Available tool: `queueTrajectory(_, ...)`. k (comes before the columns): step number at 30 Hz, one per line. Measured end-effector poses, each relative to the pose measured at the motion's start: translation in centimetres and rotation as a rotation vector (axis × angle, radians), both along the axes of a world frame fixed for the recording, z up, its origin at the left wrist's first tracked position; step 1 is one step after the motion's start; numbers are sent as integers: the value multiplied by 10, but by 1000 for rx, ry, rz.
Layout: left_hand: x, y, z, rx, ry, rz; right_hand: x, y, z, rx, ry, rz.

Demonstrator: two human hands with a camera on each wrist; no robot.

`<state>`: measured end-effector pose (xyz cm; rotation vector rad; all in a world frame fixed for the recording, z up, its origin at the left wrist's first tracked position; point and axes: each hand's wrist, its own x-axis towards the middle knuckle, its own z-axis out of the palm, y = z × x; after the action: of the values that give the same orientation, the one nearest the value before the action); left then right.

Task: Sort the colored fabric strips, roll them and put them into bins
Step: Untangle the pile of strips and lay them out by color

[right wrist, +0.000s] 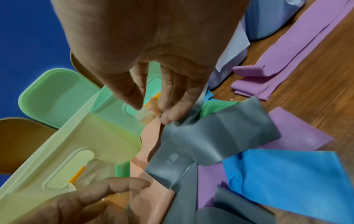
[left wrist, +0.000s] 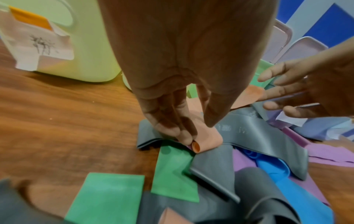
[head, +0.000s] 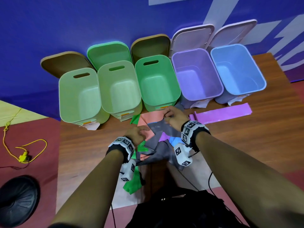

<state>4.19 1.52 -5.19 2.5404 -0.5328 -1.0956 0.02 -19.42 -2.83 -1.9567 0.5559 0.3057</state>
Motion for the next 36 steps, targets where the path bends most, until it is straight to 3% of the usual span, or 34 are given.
queueTrajectory(7, 2, 2, -6, -81, 62, 114, 2, -5, -4, 27, 85, -23)
queueTrajectory(13, 5, 1, 4, -143, 26, 229, 5, -4, 30, 236, 69, 97)
queueTrajectory(18, 7, -8, 33, -414, -57, 246, 10, 0, 51, 307, 65, 236)
queueTrajectory(21, 7, -12, 41, -357, -55, 209, 11, 2, 52, 308, 46, 211)
queueTrajectory(28, -3, 12, 36, -273, -76, 300, -4, 7, 43, 282, 89, 147)
queueTrajectory(34, -21, 33, 28, -233, -24, 364, -21, 39, 13, 97, 251, 374)
queueTrajectory(36, -28, 39, 23, -233, -7, 382, -27, 51, 6, 129, 294, 423)
